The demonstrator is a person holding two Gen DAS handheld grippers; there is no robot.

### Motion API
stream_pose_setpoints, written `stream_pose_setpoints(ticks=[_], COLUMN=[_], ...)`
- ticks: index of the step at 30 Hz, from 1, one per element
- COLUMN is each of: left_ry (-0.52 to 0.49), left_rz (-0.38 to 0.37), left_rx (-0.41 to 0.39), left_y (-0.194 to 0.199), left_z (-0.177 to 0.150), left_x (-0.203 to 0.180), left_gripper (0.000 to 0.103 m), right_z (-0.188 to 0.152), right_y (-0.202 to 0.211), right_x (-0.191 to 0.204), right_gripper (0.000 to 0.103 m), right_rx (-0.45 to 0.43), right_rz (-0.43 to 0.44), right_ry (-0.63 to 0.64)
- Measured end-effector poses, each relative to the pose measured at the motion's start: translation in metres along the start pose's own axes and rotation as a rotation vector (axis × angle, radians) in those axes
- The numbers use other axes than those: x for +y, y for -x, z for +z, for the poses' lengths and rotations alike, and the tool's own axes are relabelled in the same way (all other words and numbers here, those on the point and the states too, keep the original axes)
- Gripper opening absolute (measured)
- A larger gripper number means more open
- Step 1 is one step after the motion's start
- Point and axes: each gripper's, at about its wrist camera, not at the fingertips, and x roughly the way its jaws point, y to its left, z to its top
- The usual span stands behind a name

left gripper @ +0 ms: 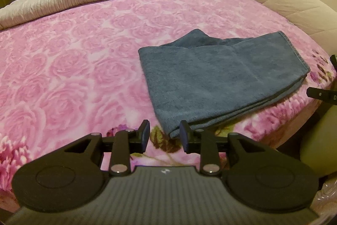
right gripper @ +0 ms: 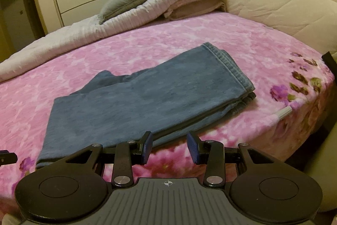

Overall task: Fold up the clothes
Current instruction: 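Withdraw both grippers from the folded jeans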

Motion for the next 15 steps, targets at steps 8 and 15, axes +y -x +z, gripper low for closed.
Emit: stream_pose_setpoints(ticks=[8,15], left_ry=[0.001,0.009], left_rz=[0.015,0.02], left_rx=[0.01,0.031], left_y=[0.006,0.003], left_z=[-0.012,-0.019], left_x=[0.0,0.006], left_gripper=[0.028,0.029], right_z=[-0.006,-0.013], right_y=[0.008,0.004], right_x=[0.007,0.011], right_gripper=[0.04,0.04], right_rx=[0.008,0.03], right_rz=[0.015,0.023], right_ry=[0.01,0.013])
